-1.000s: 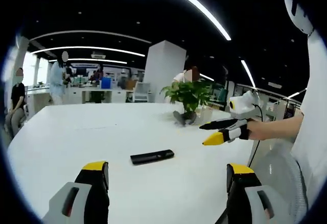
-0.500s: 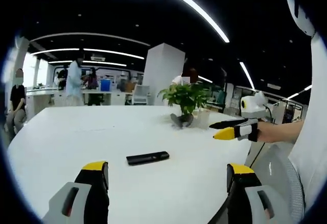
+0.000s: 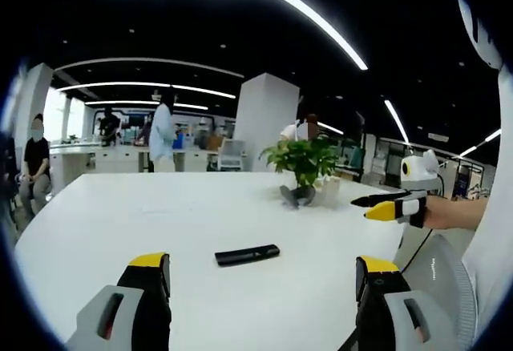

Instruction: Press the specified remote control buttons in sequence, fully releasing each button before pressing the next.

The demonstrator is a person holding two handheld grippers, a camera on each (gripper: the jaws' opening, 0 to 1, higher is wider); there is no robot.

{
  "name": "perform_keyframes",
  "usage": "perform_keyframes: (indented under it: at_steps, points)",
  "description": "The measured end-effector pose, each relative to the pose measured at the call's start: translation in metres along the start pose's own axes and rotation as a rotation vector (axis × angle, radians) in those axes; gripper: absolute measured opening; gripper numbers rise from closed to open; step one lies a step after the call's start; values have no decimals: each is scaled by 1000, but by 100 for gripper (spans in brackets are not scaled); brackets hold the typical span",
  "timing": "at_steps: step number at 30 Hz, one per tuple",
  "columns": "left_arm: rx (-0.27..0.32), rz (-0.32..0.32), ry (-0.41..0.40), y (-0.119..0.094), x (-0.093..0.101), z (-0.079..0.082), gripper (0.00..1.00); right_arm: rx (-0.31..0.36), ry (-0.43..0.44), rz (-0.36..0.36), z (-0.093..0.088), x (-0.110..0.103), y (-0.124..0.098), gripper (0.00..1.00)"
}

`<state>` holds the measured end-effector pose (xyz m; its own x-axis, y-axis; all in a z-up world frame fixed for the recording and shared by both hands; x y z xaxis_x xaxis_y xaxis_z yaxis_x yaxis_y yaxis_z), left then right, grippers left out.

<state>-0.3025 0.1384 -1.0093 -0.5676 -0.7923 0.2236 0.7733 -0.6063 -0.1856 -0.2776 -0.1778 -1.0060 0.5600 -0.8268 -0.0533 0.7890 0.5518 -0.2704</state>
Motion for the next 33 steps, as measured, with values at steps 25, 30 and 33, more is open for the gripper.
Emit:
perform_keyframes:
  at_steps: [25, 30, 33]
  points:
    - [-15, -24, 2, 13, 5, 3, 100, 34, -33, -70, 8, 6, -16, 98]
    - [-4, -12, -3, 13, 1, 6, 100, 38, -30, -64, 8, 5, -13, 98]
    - [1, -6, -8, 13, 0, 7, 100, 39, -33, -62, 9, 5, -11, 98]
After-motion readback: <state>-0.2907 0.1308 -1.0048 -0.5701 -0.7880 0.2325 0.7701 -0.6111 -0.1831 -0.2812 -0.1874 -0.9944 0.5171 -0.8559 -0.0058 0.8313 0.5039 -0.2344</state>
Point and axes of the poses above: the point that each gripper's makers call its tool centre point, and the gripper's own axes: y roughly forward along the fingers, x roughly to its right, z roughly out of its top, the point moved 8 cm from there along -y, roughly backward along the fingers, and after that the axes turned 5 degrees about -y, right-handed, at the moved point
